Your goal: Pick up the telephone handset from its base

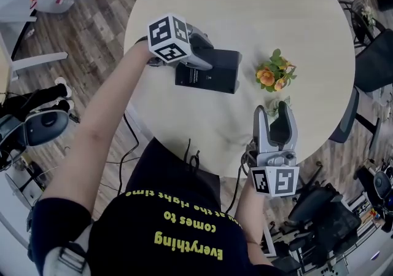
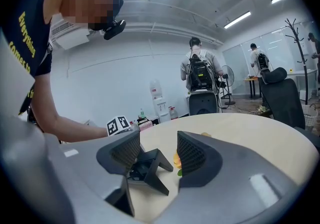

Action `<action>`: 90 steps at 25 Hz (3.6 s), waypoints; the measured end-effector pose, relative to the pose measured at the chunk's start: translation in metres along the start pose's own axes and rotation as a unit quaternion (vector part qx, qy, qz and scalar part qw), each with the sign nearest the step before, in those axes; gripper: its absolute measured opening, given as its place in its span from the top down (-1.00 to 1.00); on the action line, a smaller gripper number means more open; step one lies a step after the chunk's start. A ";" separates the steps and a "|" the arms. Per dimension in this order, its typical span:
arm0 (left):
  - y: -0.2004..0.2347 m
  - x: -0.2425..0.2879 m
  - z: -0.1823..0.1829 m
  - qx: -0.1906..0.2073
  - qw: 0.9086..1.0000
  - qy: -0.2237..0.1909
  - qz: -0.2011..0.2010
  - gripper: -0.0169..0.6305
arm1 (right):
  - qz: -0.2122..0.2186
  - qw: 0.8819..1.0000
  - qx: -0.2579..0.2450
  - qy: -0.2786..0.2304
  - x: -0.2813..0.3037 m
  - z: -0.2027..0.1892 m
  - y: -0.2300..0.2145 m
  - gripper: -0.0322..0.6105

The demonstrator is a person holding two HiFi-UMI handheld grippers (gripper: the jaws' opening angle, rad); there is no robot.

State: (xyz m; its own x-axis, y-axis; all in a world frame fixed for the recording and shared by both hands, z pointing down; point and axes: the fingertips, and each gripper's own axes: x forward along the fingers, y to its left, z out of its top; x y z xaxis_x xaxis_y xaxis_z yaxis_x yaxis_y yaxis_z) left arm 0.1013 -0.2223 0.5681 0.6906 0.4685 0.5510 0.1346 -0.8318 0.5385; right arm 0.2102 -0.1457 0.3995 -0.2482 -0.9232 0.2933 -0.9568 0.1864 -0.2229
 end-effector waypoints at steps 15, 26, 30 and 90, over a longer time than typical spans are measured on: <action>-0.004 -0.006 0.004 0.069 0.991 -0.012 0.110 0.31 | 0.002 1.000 -0.002 -0.002 0.004 0.002 0.006 0.15; -0.007 -0.016 0.009 0.085 0.986 -0.023 0.143 0.43 | 0.000 1.000 -0.001 -0.006 0.001 0.002 0.008 0.15; -0.004 -0.029 0.017 0.081 0.983 -0.047 0.158 0.68 | 0.001 1.000 -0.002 -0.006 0.001 0.003 0.009 0.15; -0.184 -0.204 0.108 0.096 0.817 -0.396 0.409 0.71 | 0.029 0.979 -0.093 -0.179 -0.097 0.112 0.078 0.86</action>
State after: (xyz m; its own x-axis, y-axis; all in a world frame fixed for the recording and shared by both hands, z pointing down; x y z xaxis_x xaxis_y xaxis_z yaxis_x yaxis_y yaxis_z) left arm 0.0119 -0.1969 0.2877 0.8382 -0.5430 0.0497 -0.5450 -0.8372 0.0454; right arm 0.1767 -0.0789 0.2496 -0.2649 -0.9619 -0.0674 -0.9622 0.2683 -0.0471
